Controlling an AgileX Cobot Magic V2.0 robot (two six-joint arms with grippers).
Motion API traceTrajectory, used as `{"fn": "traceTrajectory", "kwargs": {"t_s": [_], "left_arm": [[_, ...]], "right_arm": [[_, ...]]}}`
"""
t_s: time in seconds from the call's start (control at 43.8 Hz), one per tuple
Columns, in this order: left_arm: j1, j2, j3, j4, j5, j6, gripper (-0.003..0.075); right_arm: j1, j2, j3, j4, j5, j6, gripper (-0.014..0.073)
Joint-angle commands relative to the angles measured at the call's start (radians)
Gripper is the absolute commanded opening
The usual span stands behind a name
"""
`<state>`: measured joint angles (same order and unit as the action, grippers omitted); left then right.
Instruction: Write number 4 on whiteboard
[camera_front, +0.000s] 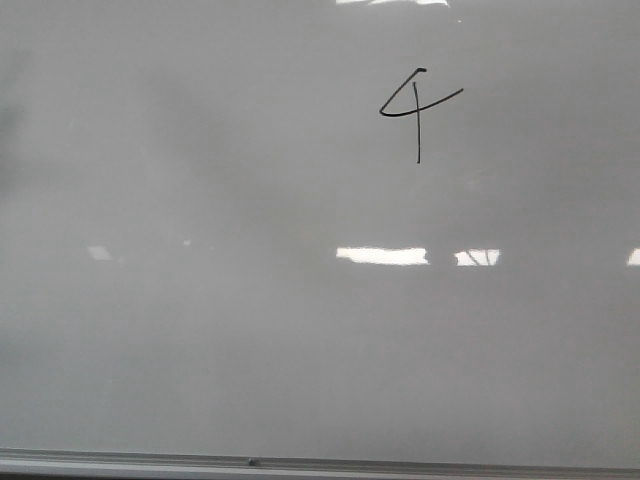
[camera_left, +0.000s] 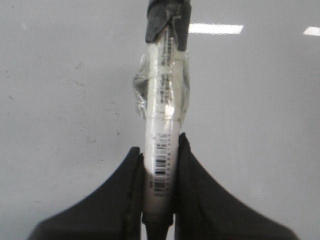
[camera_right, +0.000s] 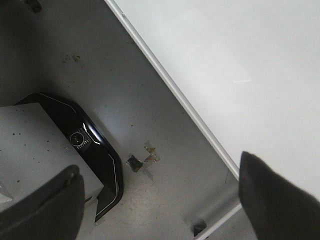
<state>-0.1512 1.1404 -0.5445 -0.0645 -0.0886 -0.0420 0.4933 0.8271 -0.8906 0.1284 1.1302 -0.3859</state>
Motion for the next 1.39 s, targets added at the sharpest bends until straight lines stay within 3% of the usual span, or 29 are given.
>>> {"fn": "traceTrajectory", "kwargs": {"t_s": [0.0, 0.365, 0.594, 0.753, 1.027, 1.096, 1.37], "left_arm": [[0.002, 0.046, -0.024, -0.010, -0.161, -0.011, -0.0020], [0.002, 0.287, -0.024, -0.010, -0.436, -0.011, -0.0020], [0.000, 0.361, -0.024, -0.013, -0.515, -0.011, -0.0015], [0.000, 0.375, -0.026, -0.013, -0.515, -0.011, 0.0089], [0.000, 0.375, -0.026, -0.013, -0.513, -0.011, 0.0329], [0.000, 0.371, -0.035, -0.011, -0.489, -0.011, 0.0351], [0.000, 0.242, -0.134, -0.007, -0.157, 0.000, 0.0357]], "right_arm": [[-0.003, -0.007, -0.031, 0.009, -0.051, 0.001, 0.0642], [-0.003, -0.007, -0.031, 0.016, -0.050, 0.001, 0.0642], [-0.003, -0.007, -0.031, 0.021, -0.050, 0.001, 0.0642], [-0.003, -0.007, -0.031, 0.022, -0.050, 0.001, 0.0642], [-0.003, -0.007, -0.031, 0.022, -0.051, 0.001, 0.0642], [-0.003, -0.007, -0.031, 0.022, -0.051, 0.001, 0.0642], [-0.005, -0.008, -0.031, 0.022, -0.057, 0.010, 0.0642]]}}
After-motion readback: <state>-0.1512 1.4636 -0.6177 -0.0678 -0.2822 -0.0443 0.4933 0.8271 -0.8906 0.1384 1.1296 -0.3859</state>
